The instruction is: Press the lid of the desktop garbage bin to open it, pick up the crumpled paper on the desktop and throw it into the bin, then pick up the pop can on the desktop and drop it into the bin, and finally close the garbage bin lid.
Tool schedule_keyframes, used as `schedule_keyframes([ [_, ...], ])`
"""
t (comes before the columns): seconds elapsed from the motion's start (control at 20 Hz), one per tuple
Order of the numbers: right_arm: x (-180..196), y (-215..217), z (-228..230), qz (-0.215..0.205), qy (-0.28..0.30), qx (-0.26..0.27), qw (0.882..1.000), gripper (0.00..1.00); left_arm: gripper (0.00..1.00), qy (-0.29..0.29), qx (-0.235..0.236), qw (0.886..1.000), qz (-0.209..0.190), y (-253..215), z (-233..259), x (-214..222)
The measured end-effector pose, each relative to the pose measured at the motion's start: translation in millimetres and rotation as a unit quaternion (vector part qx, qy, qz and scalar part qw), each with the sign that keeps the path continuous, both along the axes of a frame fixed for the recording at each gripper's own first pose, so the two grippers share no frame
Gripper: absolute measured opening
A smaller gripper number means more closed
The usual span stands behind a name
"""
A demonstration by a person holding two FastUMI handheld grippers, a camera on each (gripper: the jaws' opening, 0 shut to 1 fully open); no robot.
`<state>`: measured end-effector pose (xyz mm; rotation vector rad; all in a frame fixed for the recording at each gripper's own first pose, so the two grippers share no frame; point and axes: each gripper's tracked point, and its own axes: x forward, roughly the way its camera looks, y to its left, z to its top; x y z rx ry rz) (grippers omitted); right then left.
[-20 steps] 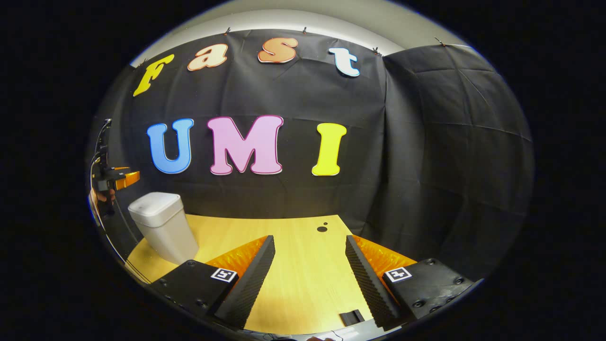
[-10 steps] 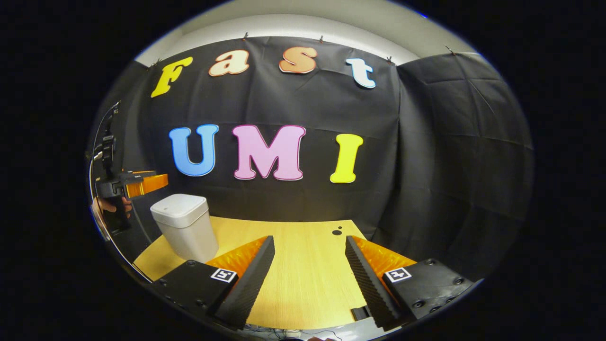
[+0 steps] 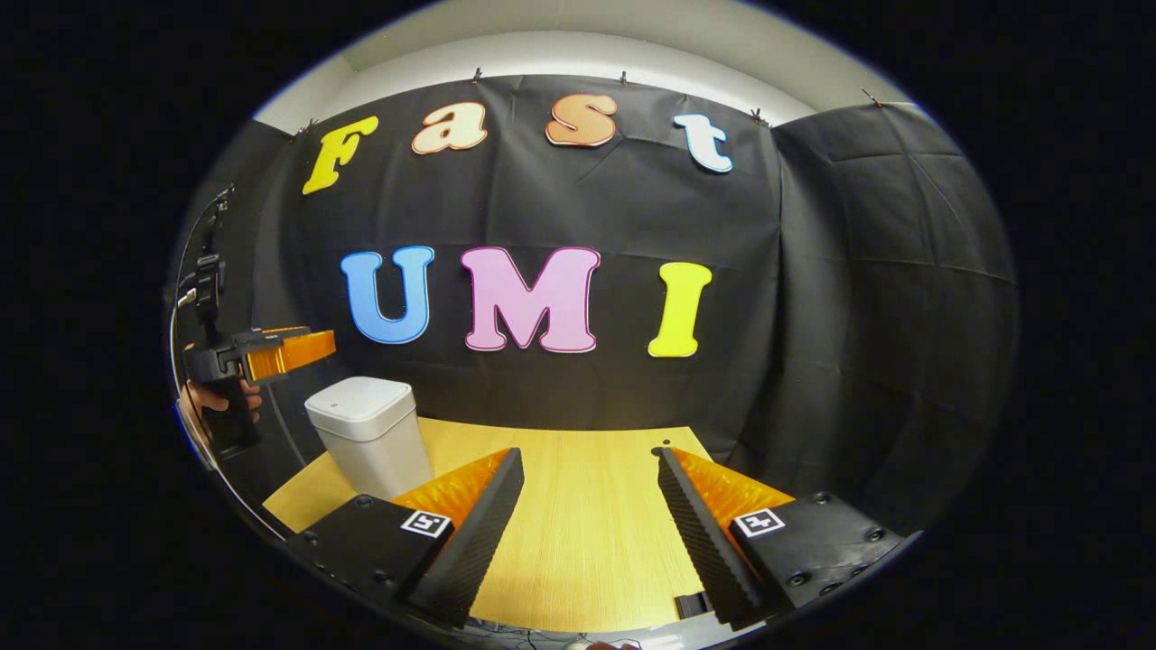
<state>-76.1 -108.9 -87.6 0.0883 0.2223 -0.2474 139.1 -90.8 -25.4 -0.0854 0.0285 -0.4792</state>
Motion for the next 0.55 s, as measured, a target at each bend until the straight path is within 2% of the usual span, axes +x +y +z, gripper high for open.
schedule_keyframes([
  [0.25, -3.0, -5.9, -2.8, 0.007, 0.006, -0.011, 1.000, 0.97, 0.96, -0.002, 0.001, 1.000, -0.008, -15.1, 6.8, -5.1],
  [0.55, -4.4, -3.4, -6.2, 0.009, 0.012, -0.005, 1.000, 0.97, 0.96, -0.009, 0.003, 1.000, -0.006, -11.8, 5.7, -8.3],
])
